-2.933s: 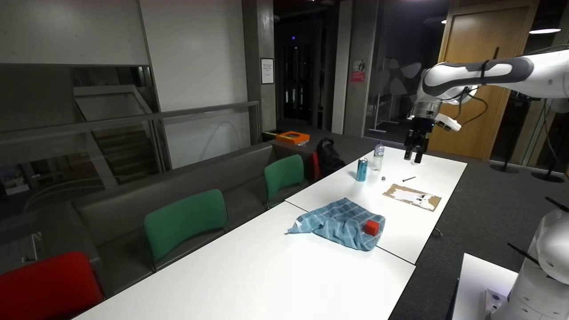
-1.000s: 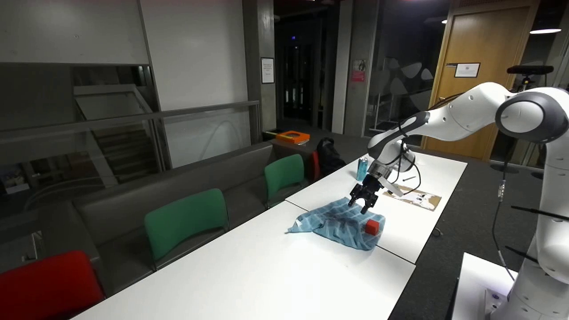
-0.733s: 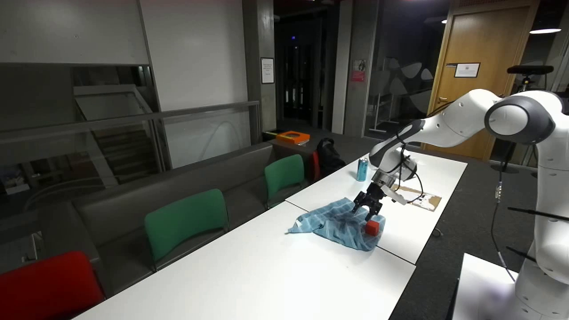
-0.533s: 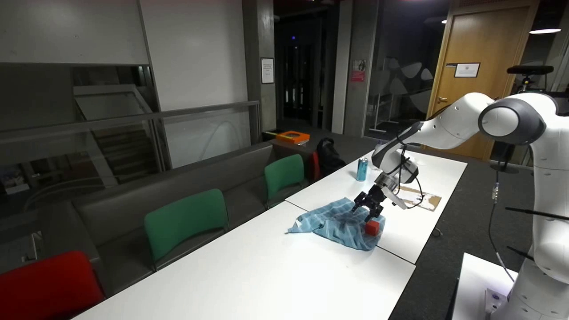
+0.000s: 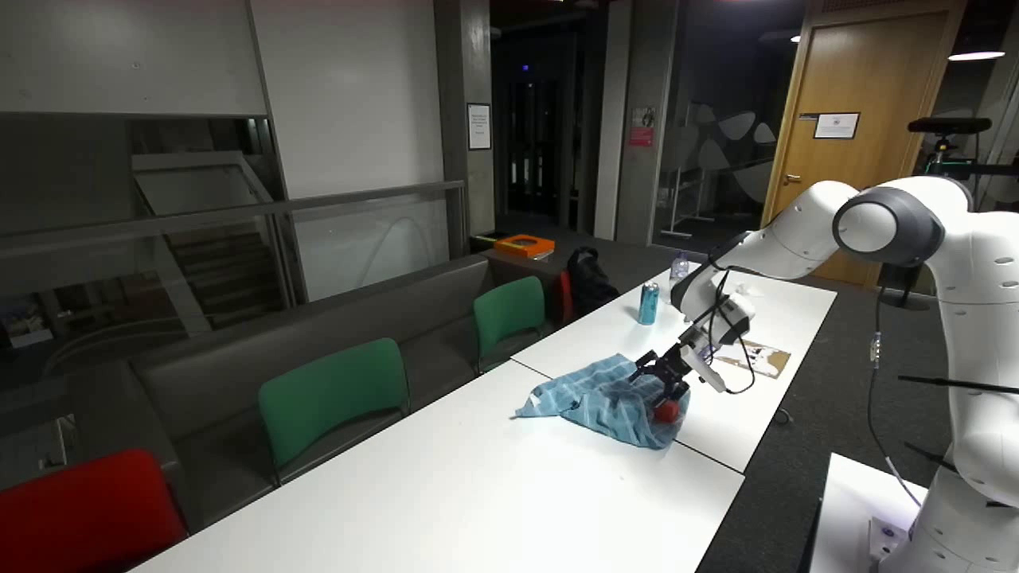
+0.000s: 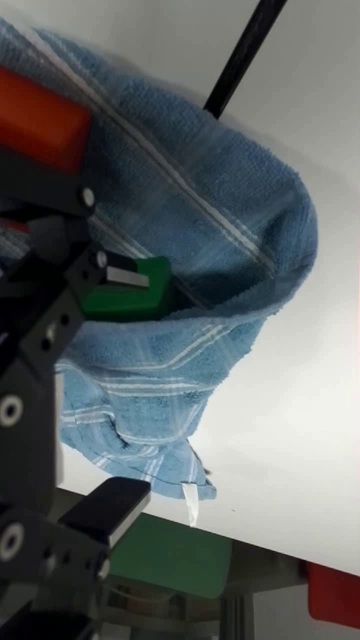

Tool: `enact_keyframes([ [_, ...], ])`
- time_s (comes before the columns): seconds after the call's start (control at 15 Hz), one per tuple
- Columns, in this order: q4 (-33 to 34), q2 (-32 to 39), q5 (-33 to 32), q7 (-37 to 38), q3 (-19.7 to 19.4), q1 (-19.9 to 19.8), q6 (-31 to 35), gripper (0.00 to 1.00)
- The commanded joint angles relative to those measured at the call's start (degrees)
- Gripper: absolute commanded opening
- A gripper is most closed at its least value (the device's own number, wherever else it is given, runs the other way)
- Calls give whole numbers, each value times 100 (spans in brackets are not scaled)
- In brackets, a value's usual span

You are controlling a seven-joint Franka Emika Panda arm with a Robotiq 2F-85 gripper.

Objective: Unfold the cloth on the table

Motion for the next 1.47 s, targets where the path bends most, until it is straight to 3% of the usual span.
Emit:
enact_keyframes([
  [0.0, 143, 217, 448, -75, -31, 34, 316, 100],
  [0.33, 338, 377, 798, 25, -74, 33, 580, 100],
  [0.67, 549, 425, 1263, -120, -119, -76, 292, 100],
  [0.93, 732, 575, 953, 198, -184, 21, 312, 100],
  [1.4, 641, 554, 1023, 120, -163, 67, 436, 100],
])
